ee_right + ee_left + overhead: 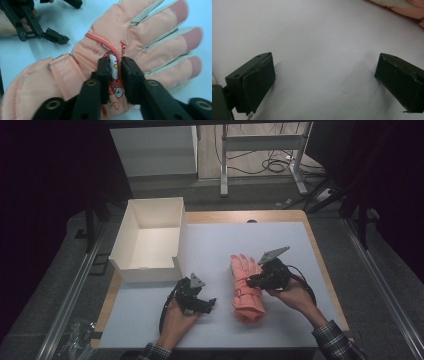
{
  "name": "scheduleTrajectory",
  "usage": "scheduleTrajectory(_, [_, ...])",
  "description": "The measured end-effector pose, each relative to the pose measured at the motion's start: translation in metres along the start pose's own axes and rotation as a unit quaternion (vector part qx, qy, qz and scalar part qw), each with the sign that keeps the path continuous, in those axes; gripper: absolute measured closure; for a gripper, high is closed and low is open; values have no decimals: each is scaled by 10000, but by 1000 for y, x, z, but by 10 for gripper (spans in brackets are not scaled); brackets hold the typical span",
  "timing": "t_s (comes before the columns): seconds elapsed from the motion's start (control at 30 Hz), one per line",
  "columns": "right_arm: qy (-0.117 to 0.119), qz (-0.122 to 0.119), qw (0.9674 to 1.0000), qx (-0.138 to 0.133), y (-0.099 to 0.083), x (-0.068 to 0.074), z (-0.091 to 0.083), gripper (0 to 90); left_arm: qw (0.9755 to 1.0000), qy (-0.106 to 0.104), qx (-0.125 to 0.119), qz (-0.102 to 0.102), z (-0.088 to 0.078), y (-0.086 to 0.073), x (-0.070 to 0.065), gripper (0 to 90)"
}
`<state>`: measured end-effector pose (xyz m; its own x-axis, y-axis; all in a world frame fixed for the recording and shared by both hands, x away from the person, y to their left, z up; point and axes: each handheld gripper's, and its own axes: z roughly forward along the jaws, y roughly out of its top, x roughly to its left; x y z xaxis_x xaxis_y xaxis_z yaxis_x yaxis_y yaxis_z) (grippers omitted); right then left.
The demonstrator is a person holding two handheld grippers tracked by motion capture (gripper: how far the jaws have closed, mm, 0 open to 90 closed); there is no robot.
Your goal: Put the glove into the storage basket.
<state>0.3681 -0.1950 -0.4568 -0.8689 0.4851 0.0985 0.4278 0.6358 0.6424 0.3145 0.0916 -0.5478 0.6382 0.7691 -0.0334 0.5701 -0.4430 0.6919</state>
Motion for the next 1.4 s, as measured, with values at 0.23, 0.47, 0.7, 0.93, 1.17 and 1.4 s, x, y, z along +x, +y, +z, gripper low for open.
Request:
scheduleTrajectory(0.23, [-195, -68, 9993, -324, 3, 2, -24, 644, 10000, -1, 2, -5, 0, 0, 0, 28])
scheduleTrajectory(0.47, [-541, 50, 9976, -432, -18, -5, -38, 668, 10000, -2, -1, -3, 0, 0, 0, 28])
scheduleTrajectory(0.7, [-448, 260, 9976, -458, -54, -9, -32, 810, 10000, -6, -8, -45, 0, 0, 0, 28])
scheduleTrajectory(0.93, [-220, 359, 9980, -466, -83, -1, -18, 875, 10000, -10, 11, -26, 0, 0, 0, 28])
scheduleTrajectory(1.17, [-47, 355, 9985, -411, -93, 7, -3, 880, 10000, -17, 16, -30, 0, 0, 0, 29])
scheduleTrajectory(1.4, [29, 354, 9982, -482, -94, 10, 4, 880, 10000, -40, 24, -2, -4, -1, 1, 45])
